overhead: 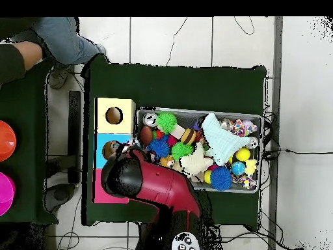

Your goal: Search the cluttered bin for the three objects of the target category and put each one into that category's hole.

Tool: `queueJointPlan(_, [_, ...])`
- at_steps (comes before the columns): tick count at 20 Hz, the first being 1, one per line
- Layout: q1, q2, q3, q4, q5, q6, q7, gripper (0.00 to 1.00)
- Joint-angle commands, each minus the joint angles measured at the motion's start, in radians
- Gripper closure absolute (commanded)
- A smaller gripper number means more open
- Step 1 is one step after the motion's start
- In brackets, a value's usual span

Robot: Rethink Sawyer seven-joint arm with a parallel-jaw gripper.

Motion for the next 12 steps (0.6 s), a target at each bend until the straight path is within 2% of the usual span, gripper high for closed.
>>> queueJointPlan(1, [0.011, 0.042, 0.001, 0.007, 0.068, 0.014, 0.298, 1.00])
queueJointPlan(12, [0.076, 0.030, -0.035, 0.018, 0.117, 0.033, 0.325, 1.00])
